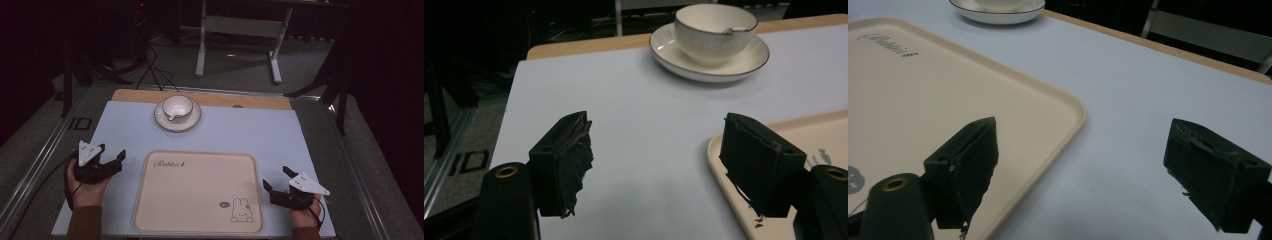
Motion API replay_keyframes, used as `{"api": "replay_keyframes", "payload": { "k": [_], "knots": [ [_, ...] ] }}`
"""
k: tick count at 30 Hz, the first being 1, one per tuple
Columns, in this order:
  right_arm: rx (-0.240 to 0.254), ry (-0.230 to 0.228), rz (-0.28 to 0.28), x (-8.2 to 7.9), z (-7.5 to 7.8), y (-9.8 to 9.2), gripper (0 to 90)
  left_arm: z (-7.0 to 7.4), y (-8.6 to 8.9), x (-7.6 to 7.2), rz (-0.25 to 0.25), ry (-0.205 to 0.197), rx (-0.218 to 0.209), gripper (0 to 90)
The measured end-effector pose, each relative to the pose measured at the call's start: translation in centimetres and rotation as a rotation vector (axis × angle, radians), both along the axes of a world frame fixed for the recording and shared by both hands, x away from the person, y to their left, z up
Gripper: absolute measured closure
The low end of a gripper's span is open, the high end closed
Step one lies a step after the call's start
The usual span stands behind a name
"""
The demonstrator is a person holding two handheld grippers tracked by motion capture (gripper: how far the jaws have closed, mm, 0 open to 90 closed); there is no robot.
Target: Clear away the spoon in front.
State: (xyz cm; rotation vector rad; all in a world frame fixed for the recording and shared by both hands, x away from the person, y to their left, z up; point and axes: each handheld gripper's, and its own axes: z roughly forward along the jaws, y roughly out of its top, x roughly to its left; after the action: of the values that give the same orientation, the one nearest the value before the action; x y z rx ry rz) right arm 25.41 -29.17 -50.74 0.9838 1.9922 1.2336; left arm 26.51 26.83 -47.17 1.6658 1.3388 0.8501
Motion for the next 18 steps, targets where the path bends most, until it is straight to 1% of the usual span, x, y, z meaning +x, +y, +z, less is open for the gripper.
{"api": "replay_keyframes", "payload": {
  "k": [2, 5, 11, 12, 14, 16, 17, 18],
  "knots": [
    [0.001, 0.000, 0.003, 0.0, 0.0, 0.0, 13.8, 0.3, -0.1, 0.3, -0.001, -0.007, 0.005, 27.7],
    [0.004, 0.001, 0.008, 0.0, 0.0, 0.0, 13.8, 0.5, -0.3, 0.9, -0.003, -0.016, -0.005, 27.7],
    [0.010, 0.001, 0.013, 0.0, 0.0, 0.0, 13.8, 0.8, -0.8, 1.7, -0.010, -0.017, -0.011, 27.6],
    [0.010, 0.001, 0.014, 0.0, 0.0, 0.0, 13.8, 0.9, -1.1, 2.0, -0.015, -0.017, -0.016, 27.6],
    [0.010, -0.001, 0.018, 0.0, 0.1, 0.0, 13.8, 1.0, -1.2, 2.2, -0.018, -0.011, -0.017, 27.7],
    [0.011, -0.003, 0.018, 0.0, 0.1, -0.1, 13.8, 1.2, -1.5, 2.6, -0.026, -0.008, -0.028, 27.8],
    [0.013, -0.002, 0.015, -0.1, 0.1, -0.1, 13.8, 1.2, -1.6, 2.7, -0.028, -0.009, -0.027, 27.8],
    [0.014, -0.002, 0.014, -0.1, 0.1, -0.1, 13.8, 1.3, -1.8, 2.9, -0.031, -0.008, -0.017, 27.8]
  ]
}}
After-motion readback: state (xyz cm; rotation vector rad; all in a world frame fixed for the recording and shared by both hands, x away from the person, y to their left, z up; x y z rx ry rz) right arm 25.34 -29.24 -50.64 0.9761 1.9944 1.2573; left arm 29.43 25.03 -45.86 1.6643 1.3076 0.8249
